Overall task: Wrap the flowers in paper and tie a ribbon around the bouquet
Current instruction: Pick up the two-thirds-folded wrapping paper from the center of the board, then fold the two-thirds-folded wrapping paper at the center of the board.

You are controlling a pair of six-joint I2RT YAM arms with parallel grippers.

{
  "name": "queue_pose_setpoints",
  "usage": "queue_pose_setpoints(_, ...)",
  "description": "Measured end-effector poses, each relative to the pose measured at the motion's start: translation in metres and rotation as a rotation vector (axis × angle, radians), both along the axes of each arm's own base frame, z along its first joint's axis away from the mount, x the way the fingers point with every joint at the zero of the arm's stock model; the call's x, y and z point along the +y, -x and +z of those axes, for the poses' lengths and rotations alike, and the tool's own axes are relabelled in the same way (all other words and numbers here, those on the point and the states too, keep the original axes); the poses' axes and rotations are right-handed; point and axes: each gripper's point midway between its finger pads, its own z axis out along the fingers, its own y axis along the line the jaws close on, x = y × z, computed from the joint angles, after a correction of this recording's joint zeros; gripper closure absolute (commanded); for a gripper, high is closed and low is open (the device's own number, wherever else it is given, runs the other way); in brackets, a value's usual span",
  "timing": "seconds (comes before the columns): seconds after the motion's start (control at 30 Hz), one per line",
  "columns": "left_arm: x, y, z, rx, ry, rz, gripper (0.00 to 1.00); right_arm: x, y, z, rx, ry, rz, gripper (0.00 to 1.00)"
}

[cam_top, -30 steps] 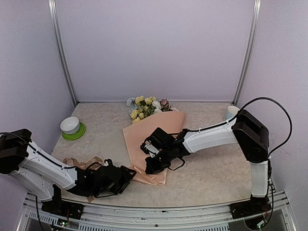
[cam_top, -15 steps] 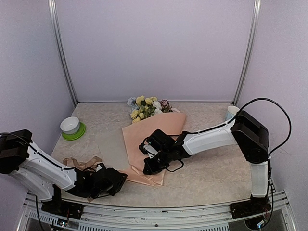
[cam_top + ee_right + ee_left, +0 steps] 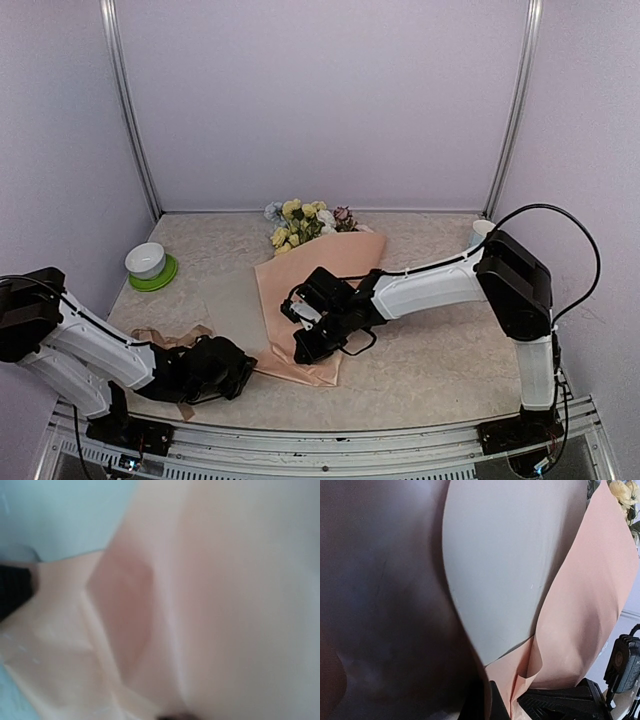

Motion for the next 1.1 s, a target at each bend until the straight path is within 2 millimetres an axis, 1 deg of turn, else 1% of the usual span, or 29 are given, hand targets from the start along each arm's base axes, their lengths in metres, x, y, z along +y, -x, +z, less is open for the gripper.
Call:
queue_pose_setpoints(0.17, -0.001, -0.002, 0.001, -0.017, -0.017, -0.034, 1.00, 0.009, 0.002, -0.001, 0.009, 0.003, 0.020, 0.98)
queue_pose_setpoints(0.27, -0.001, -0.004, 0.003, -0.037, -0.093, -0.076, 1.00, 0.010, 0.003, -0.002, 0.028, -0.003, 0.005, 0.99)
queue_pose_setpoints(0.33, 0.000, -0.007, 0.010, -0.064, -0.160, -0.104, 1.00, 0.011, 0.003, -0.003, 0.042, -0.021, -0.013, 0.99)
queue_pose_setpoints(0.37, -0.001, -0.010, 0.017, -0.086, -0.201, -0.118, 1.00, 0.010, 0.003, -0.005, 0.051, -0.034, -0.023, 0.99)
queue_pose_setpoints(0.43, -0.010, -0.018, 0.038, -0.150, -0.260, -0.151, 1.00, 0.009, 0.003, -0.005, 0.075, -0.083, -0.049, 0.99)
queue_pose_setpoints(0.47, -0.017, -0.022, 0.051, -0.185, -0.284, -0.170, 1.00, 0.009, 0.003, -0.005, 0.087, -0.107, -0.055, 0.99)
queue_pose_setpoints(0.53, -0.032, -0.026, 0.070, -0.247, -0.323, -0.236, 1.00, 0.009, 0.002, -0.004, 0.123, -0.151, -0.069, 0.99)
queue_pose_setpoints(0.6, -0.039, -0.028, 0.078, -0.292, -0.380, -0.303, 1.00, 0.010, 0.000, -0.002, 0.149, -0.183, -0.078, 0.99)
queue_pose_setpoints(0.7, -0.054, -0.033, 0.082, -0.346, -0.477, -0.408, 1.00, 0.010, 0.000, -0.002, 0.180, -0.212, -0.089, 0.99)
queue_pose_setpoints(0.8, -0.078, -0.040, 0.084, -0.388, -0.547, -0.518, 1.00, 0.009, 0.000, -0.002, 0.201, -0.237, -0.100, 0.99)
queue_pose_setpoints(0.9, -0.103, -0.045, 0.082, -0.421, -0.599, -0.634, 1.00, 0.004, -0.001, -0.001, 0.218, -0.256, -0.120, 1.00)
queue_pose_setpoints(0.97, -0.116, -0.049, 0.077, -0.427, -0.615, -0.694, 1.00, -0.001, -0.002, 0.000, 0.232, -0.263, -0.144, 1.00)
queue_pose_setpoints(1.03, -0.123, -0.052, 0.072, -0.426, -0.628, -0.743, 1.00, -0.009, -0.001, 0.001, 0.241, -0.257, -0.171, 0.99)
queue_pose_setpoints(1.1, -0.123, -0.054, 0.067, -0.424, -0.638, -0.776, 1.00, -0.016, -0.003, 0.007, 0.233, -0.254, -0.201, 0.99)
